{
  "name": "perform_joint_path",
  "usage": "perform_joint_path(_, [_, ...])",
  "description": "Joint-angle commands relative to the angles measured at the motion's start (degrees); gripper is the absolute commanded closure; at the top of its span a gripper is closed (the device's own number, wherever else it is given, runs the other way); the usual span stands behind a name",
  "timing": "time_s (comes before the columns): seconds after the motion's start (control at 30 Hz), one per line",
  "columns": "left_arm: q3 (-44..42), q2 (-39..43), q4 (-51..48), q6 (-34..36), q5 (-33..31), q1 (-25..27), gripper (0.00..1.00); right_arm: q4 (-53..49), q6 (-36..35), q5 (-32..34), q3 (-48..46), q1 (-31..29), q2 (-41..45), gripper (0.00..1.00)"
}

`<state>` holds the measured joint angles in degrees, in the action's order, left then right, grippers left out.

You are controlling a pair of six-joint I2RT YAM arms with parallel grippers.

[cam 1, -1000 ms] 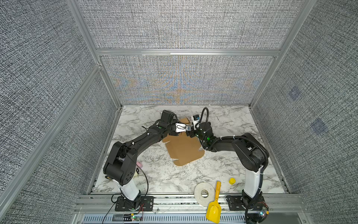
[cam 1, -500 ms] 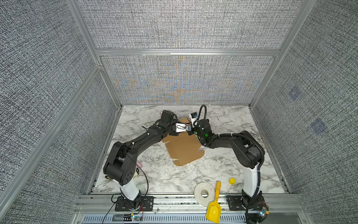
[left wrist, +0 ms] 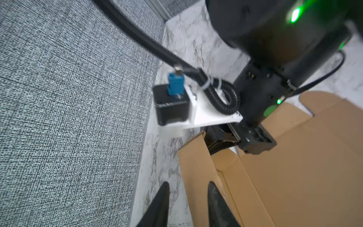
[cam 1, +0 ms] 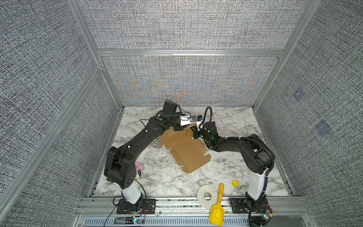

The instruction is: Fold the paper box

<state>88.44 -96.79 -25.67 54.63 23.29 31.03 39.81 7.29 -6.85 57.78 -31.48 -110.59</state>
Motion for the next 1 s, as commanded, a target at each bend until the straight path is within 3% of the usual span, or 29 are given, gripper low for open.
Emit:
perform_joint_path(0.0, [8.4, 0.6, -16.1, -9.3, 9.1, -0.1, 0.64, -1.1, -2.8, -0.3, -1.8, 0.0, 3.1, 0.94])
perform_joint_path(0.07, [13.0, 1.1, -18.8, -15.5, 11.0, -0.3, 0.63, -2.8, -4.5, -0.2, -2.9, -0.1, 5.1, 0.94])
perform_joint_path(0.13, [14.6, 2.5, -16.8, -26.6, 8.6, -0.9, 0.63, -4.7, -6.1, -0.4, -3.7, -0.1, 6.7, 0.94])
perform_joint_path(0.2, [13.8, 3.3, -15.5, -29.7, 8.6, -2.5, 0.60, -5.3, -6.6, -0.4, -4.3, -0.2, 7.7, 0.93])
perform_joint_path(0.3, [8.4, 3.6, -11.6, -34.4, 8.9, -6.2, 0.60, -5.2, -6.1, -0.6, -4.3, -0.4, 7.7, 0.92])
perform_joint_path(0.53, [-9.1, 4.5, 2.7, -49.4, 22.0, -13.1, 0.60, -5.2, -4.9, 0.3, -2.2, -2.3, 4.0, 0.91])
perform_joint_path(0.7, [-15.7, 3.7, 8.1, -54.1, 26.5, -13.0, 0.57, -4.5, -4.6, 1.9, -1.3, -3.1, 2.4, 0.90])
perform_joint_path(0.97, [-20.6, 2.4, 9.9, -54.1, 18.7, -13.2, 0.56, -3.0, -4.1, 2.8, -1.8, -3.5, 1.9, 0.79])
